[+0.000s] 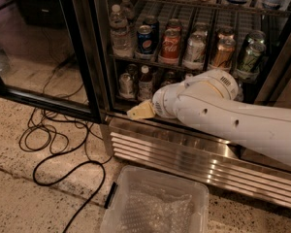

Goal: Pick pepsi can from middle shelf of fridge

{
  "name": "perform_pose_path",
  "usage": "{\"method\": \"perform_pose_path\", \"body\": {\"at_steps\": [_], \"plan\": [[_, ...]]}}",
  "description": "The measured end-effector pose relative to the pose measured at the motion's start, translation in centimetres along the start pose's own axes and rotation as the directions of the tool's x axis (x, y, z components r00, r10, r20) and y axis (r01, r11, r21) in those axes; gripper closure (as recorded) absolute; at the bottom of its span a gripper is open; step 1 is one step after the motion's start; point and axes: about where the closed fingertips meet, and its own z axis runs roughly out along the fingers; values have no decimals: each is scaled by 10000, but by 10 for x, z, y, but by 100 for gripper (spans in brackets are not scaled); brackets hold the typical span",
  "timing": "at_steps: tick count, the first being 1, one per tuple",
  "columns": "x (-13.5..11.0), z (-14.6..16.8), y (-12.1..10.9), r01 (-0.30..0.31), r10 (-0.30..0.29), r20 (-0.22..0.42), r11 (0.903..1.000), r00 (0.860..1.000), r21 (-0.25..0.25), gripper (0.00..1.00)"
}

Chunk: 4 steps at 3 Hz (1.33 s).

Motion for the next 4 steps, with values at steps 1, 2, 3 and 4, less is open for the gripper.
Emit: {"method": "perform_pose_path", "body": {"at_steps": [1,2,3,4], "plan": [[0,0,0,8,-8,-8,10000,10000,-3,0],[-4,5,-2,-115,113,293,9999,9995,86,0],[-37,22,-25,-379,339,1306,9989,9909,280,0],[-72,37,-54,-750,618,1999,9954,9779,592,0]]}}
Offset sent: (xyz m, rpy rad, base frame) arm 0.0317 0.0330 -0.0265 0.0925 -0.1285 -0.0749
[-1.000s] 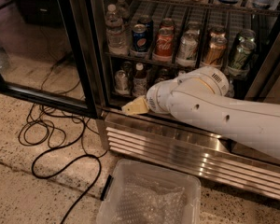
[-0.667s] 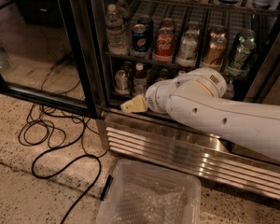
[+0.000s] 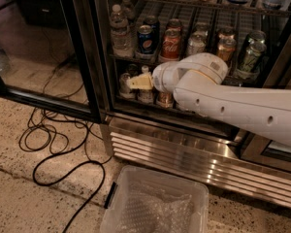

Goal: Pick pepsi can from middle shelf of fridge

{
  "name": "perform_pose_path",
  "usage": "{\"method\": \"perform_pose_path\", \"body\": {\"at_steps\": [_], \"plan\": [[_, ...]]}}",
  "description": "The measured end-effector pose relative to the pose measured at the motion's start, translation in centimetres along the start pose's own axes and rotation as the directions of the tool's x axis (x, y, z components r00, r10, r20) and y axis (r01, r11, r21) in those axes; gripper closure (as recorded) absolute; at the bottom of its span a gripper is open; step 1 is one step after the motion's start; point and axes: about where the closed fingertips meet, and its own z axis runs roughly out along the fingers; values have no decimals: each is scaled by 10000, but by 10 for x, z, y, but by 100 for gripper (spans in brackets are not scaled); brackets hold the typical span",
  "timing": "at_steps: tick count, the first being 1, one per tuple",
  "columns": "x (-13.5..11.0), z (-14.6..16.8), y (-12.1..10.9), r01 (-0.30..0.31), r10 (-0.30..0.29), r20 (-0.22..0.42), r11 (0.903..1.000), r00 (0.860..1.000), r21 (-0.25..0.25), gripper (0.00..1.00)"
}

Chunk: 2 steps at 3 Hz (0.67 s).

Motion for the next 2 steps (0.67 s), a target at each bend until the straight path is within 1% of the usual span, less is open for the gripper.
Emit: {"method": "perform_pose_path", "body": {"at_steps": [1,2], "plan": [[7,33,19,-363,358,-220,9991,9991,-229,0],[8,35,19,-531,526,-250,9983,9983,-232,0]]}}
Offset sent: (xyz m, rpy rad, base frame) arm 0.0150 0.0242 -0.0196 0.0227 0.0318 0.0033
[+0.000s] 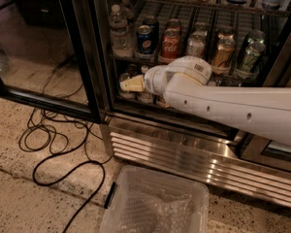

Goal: Pick pepsi can from middle shelf of fridge

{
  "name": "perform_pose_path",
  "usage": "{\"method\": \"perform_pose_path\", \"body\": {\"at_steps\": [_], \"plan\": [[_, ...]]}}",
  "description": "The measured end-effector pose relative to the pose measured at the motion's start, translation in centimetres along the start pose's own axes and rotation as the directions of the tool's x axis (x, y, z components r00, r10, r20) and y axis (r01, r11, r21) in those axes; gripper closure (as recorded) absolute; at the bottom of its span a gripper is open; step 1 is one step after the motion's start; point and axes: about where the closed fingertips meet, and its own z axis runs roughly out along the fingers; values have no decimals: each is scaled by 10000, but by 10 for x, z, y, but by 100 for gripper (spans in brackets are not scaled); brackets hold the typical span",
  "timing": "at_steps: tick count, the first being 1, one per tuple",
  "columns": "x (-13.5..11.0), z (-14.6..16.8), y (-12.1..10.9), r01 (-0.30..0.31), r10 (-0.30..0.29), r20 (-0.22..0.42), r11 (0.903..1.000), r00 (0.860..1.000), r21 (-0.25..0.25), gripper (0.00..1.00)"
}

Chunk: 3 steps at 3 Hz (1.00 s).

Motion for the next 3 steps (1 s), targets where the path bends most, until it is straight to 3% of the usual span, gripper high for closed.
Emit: {"method": "perform_pose_path", "body": {"at_steps": [1,3], "plan": [[-13,7,-7,-204,201,300,9997,9993,114,0],[-55,43,-1,-926,943,1549,9955,9834,-177,1]]}}
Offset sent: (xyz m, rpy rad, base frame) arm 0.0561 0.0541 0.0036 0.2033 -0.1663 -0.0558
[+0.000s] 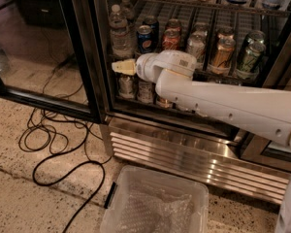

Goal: Pick pepsi can from middle shelf of fridge

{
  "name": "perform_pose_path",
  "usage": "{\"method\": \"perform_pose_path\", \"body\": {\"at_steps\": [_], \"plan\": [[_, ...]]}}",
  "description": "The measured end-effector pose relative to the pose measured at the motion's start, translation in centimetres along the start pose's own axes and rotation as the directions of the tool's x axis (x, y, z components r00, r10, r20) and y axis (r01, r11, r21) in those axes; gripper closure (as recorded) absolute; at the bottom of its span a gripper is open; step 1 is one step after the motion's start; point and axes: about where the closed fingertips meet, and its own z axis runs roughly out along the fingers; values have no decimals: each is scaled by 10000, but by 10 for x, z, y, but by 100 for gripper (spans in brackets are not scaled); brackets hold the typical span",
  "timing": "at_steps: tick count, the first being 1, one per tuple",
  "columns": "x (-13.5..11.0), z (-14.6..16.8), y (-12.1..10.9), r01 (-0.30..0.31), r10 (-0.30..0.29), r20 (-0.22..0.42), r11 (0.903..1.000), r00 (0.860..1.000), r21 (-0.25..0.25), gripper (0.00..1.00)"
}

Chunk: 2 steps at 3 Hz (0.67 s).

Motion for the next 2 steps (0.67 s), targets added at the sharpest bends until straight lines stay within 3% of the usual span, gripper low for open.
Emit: {"method": "perform_pose_path", "body": {"at_steps": [2], "plan": [[9,19,21,-227,237,362,9993,9991,-293,27]]}}
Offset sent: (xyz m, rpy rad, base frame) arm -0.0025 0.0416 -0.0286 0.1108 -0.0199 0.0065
